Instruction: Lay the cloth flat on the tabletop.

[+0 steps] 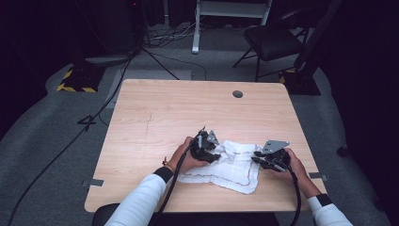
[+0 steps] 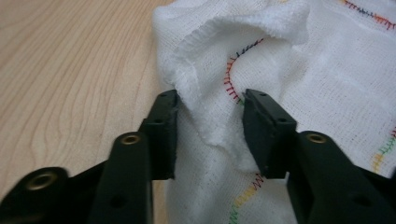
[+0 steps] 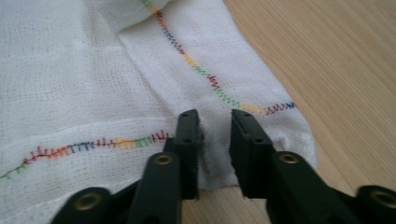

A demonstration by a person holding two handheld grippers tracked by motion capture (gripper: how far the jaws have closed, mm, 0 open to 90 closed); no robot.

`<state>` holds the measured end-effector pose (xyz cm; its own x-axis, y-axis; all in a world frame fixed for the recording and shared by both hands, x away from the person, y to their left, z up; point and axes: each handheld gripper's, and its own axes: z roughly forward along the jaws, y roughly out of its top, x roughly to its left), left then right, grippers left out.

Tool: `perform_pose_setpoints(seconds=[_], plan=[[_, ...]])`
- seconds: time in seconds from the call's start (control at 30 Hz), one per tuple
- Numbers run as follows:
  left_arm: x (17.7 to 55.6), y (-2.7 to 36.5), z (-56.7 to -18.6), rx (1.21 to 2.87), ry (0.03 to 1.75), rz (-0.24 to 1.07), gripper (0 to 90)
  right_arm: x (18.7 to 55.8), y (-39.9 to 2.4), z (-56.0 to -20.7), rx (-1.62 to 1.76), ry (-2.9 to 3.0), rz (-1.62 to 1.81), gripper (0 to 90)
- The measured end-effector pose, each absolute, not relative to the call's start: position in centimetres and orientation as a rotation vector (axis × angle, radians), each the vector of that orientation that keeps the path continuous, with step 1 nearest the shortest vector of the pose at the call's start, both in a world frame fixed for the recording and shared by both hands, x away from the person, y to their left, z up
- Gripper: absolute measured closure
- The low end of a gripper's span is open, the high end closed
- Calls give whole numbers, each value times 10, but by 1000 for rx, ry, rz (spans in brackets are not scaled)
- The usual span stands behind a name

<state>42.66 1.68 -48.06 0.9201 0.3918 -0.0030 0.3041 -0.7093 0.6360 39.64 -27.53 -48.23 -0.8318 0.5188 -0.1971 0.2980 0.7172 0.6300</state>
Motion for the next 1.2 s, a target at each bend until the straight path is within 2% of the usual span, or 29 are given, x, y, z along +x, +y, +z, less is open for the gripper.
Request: perform_pose_setpoints(seconds=[0.1, 0.27, 0.57, 0.67, 0.9, 0.97, 1.07, 1.2], plan=[[426, 19, -477, 2407, 473, 207, 705, 396, -276, -479, 635, 2528, 844, 862], [426, 26, -470, 2387, 461, 253, 768, 396, -280, -474, 665, 2497, 871, 888], [429, 41, -458, 2346, 476, 312, 787, 396, -281, -470, 673, 2459, 895, 895], [433, 48, -454, 2325, 519, 320, 757, 396, -282, -467, 693, 2433, 914, 897], [439, 62, -454, 2300, 545, 298, 791, 397, -283, -460, 710, 2387, 964, 900], [441, 60, -457, 2296, 549, 273, 743, 396, -283, -458, 710, 2376, 968, 900], [442, 53, -460, 2296, 569, 291, 601, 397, -283, -458, 708, 2373, 965, 900], [447, 47, -466, 2287, 557, 271, 498, 398, -284, -459, 722, 2370, 950, 900]])
